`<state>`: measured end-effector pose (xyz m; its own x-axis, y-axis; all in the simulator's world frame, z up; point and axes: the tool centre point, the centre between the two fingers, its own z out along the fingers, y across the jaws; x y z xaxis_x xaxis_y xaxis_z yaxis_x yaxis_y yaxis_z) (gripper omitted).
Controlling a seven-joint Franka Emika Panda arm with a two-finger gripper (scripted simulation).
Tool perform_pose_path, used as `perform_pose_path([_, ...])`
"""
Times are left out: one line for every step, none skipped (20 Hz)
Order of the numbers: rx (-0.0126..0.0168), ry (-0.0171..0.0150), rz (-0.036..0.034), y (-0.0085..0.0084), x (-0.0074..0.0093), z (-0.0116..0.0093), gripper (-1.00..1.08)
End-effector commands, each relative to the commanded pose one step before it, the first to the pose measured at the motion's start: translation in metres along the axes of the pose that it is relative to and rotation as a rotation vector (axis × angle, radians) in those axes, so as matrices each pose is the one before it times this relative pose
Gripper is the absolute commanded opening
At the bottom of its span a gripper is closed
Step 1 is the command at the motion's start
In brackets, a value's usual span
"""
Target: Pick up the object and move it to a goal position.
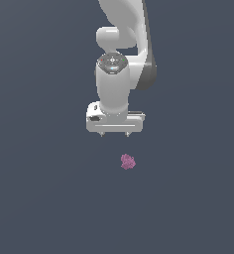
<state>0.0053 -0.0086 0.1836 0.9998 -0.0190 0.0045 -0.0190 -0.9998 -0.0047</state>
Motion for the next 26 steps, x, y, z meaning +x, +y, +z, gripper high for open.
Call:
perform_pose_path([0.00000,0.00000,0.00000,0.00001,0.00000,0.00000,1.00])
perform_pose_path([0.00036,-0.00012,-0.00057,-0.00029,0.00014,0.00000,1.00])
perform_pose_path([0.00094,-0.00032,-0.00137,-0.00066,0.00040,-0.00004,1.00])
perform_pose_path([0.00172,-0.00057,-0.00250,-0.00118,0.00065,-0.00008,1.00])
perform_pose_path([0.00245,-0.00081,-0.00359,-0.00163,0.00088,-0.00019,1.00])
perform_pose_path([0.00307,-0.00098,-0.00454,-0.00192,0.00099,-0.00039,1.00])
perform_pose_path([0.00286,-0.00088,-0.00427,-0.00163,0.00076,-0.00056,1.00])
perform_pose_path([0.00237,-0.00069,-0.00361,-0.00117,0.00045,-0.00071,1.00])
perform_pose_path([0.00184,-0.00050,-0.00288,-0.00071,0.00016,-0.00082,1.00])
perform_pose_path([0.00119,-0.00029,-0.00194,-0.00026,-0.00011,-0.00080,1.00])
perform_pose_path([0.00033,-0.00006,-0.00060,0.00019,-0.00023,-0.00057,1.00])
perform_pose_path([0.00000,0.00000,0.00000,0.00014,-0.00015,-0.00012,1.00])
perform_pose_path([-0.00039,0.00012,0.00056,-0.00001,0.00007,0.00030,1.00])
perform_pose_path([-0.00046,0.00007,0.00086,-0.00022,0.00035,0.00074,1.00])
perform_pose_path([-0.00051,0.00003,0.00108,-0.00044,0.00062,0.00112,1.00])
perform_pose_path([-0.00054,-0.00001,0.00127,-0.00068,0.00090,0.00152,1.00])
perform_pose_path([-0.00050,-0.00004,0.00129,-0.00104,0.00116,0.00192,1.00])
perform_pose_path([-0.00059,-0.00006,0.00158,-0.00125,0.00141,0.00234,1.00])
perform_pose_path([-0.00067,-0.00007,0.00183,-0.00148,0.00164,0.00276,1.00])
perform_pose_path([-0.00076,-0.00006,0.00205,-0.00175,0.00184,0.00319,1.00])
perform_pose_path([-0.00098,-0.00004,0.00258,-0.00189,0.00204,0.00367,1.00])
perform_pose_path([-0.00110,-0.00001,0.00289,-0.00216,0.00222,0.00415,1.00])
perform_pose_path([-0.00118,-0.00001,0.00317,-0.00242,0.00239,0.00462,1.00])
perform_pose_path([-0.00122,0.00000,0.00338,-0.00274,0.00255,0.00510,1.00])
perform_pose_path([-0.00130,0.00001,0.00368,-0.00301,0.00268,0.00561,1.00])
perform_pose_path([-0.00139,0.00004,0.00402,-0.00328,0.00279,0.00613,1.00])
